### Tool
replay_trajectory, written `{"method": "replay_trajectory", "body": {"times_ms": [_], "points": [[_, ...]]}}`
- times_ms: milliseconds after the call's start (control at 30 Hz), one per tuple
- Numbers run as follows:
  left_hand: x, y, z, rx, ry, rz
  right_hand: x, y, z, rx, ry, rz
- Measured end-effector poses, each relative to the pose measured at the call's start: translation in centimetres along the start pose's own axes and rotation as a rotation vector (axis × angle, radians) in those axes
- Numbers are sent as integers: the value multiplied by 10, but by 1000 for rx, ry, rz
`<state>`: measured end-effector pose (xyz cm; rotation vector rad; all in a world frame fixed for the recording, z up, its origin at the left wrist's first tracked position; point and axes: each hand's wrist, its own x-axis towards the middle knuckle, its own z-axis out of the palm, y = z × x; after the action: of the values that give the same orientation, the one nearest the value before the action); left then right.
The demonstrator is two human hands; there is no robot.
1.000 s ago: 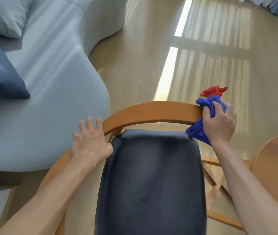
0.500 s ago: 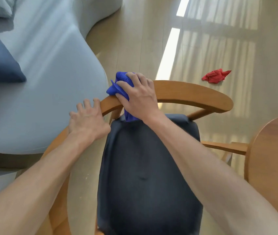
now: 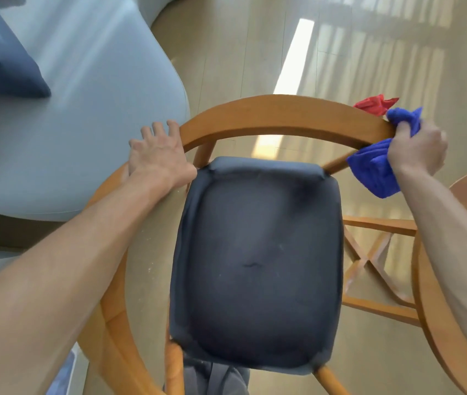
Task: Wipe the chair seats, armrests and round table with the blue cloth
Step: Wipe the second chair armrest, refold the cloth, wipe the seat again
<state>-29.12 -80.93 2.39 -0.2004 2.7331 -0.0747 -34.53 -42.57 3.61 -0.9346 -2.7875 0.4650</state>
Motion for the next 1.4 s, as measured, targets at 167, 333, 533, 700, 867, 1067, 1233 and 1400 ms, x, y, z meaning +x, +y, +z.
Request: {"method": "replay_trajectory", "body": {"times_ms": [167,333,533,700,867,1067,1233,1400], "points": [[-23,-3,13,-46,311,281,-89,53,-19,332,-18,-27],[-58,7,49,-120,382,489,-169,94,22,245,-277,-321],[-83,20,135,-45,-137,375,-196,110,93,-105,-376,-392],[-98,29,191,-15,-305,332,-229,108,119,-182,-188,-412],[-103,38,198,-47,-284,293,-314,157,98,-93,-298,-896],[-100,35,192,-40,-301,295,-298,185,81,-188,-505,-1104],[-101,33,191,-53,-296,301,-254,168,86,-59,-440,-1112],[-101,35,191,-153,-292,278,-136,100,119,-148,-187,-580]]}}
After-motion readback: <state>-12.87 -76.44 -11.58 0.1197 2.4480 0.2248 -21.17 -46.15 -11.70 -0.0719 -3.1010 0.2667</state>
